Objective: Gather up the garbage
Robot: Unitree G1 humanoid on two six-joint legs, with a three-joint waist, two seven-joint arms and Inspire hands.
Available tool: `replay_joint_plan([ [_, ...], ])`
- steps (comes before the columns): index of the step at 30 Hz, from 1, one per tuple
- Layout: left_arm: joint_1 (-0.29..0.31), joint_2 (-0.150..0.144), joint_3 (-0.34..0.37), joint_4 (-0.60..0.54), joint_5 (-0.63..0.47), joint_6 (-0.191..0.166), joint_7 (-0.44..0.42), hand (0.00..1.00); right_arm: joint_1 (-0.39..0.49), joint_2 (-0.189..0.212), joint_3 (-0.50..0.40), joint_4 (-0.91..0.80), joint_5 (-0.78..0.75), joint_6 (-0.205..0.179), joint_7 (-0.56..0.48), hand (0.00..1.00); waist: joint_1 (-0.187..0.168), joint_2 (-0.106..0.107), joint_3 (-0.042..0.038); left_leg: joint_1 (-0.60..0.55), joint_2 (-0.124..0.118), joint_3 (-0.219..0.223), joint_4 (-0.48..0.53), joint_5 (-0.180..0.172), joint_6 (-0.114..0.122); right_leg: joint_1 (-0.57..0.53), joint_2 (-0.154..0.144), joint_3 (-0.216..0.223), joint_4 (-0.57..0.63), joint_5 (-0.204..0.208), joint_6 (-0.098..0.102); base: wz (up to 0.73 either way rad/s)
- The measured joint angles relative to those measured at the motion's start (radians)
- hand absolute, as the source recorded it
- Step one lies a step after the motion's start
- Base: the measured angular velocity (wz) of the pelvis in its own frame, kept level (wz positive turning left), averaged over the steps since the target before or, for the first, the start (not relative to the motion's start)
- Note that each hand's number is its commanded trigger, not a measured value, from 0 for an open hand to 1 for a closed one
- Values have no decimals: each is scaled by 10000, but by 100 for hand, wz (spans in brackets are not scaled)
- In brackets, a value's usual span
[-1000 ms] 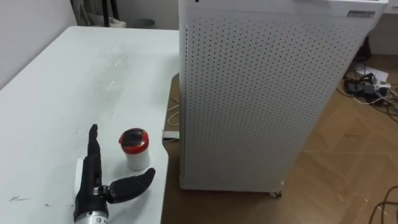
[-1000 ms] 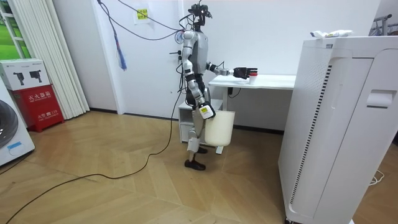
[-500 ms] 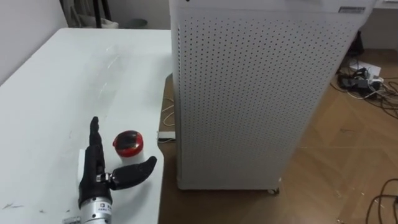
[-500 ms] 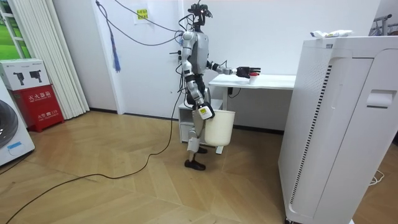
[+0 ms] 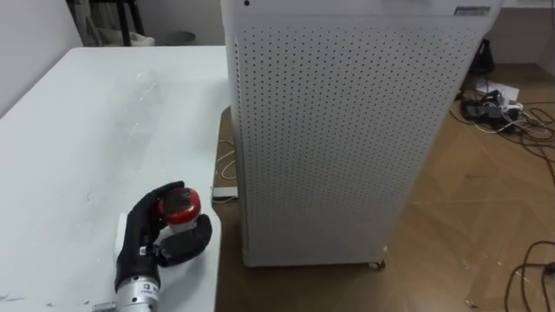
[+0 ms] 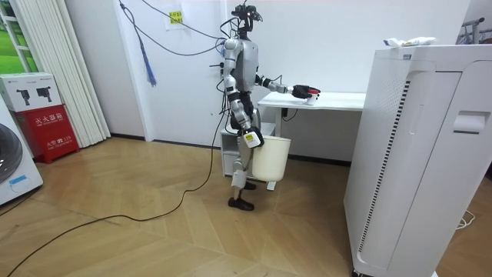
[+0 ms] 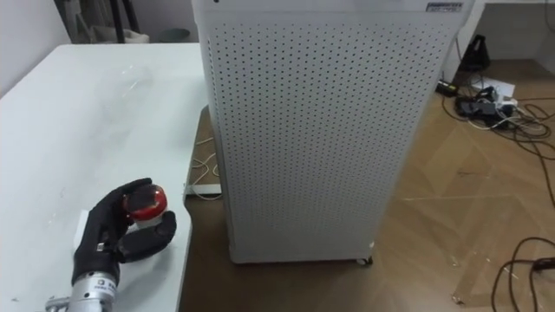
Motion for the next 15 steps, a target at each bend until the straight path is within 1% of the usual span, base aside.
replay_joint_plan([
  [3, -146, -8, -21, 143, 2, 36, -147, 100, 4, 1, 5, -222, -129, 112, -5, 100, -51, -8, 1, -5, 2, 33, -2, -1, 3, -18, -2, 22, 6, 1, -1, -3],
  [6, -507, -184, -71, 499, -30, 13, -291, 100, -7, 1, 18, -408, -120, 177, -9, 100, -26, -32, 13, 47, 2, 79, 2, -2, 7, 9, -5, 73, 7, 1, -1, -3],
  [8, -552, -208, -126, 622, -31, -12, -337, 100, -5, 2, 32, -552, -121, 197, -14, 100, -42, -38, 17, 90, 2, 113, 4, -3, 9, 31, -1, 121, 7, 0, -1, -8],
  [11, -685, -281, -233, 754, -86, -12, -568, 100, -42, 0, 31, -640, -112, 215, -83, 100, -51, -90, 46, 86, 0, 107, 5, -4, 11, 35, -9, 98, 11, 0, 0, -1],
  [15, -695, -290, -605, 738, -618, -42, -1009, 100, -67, -5, 16, -887, -47, 334, -407, 100, 8, -121, 54, 66, 2, 116, -7, -16, 22, 12, -18, 51, 41, 0, 1, 0],
])
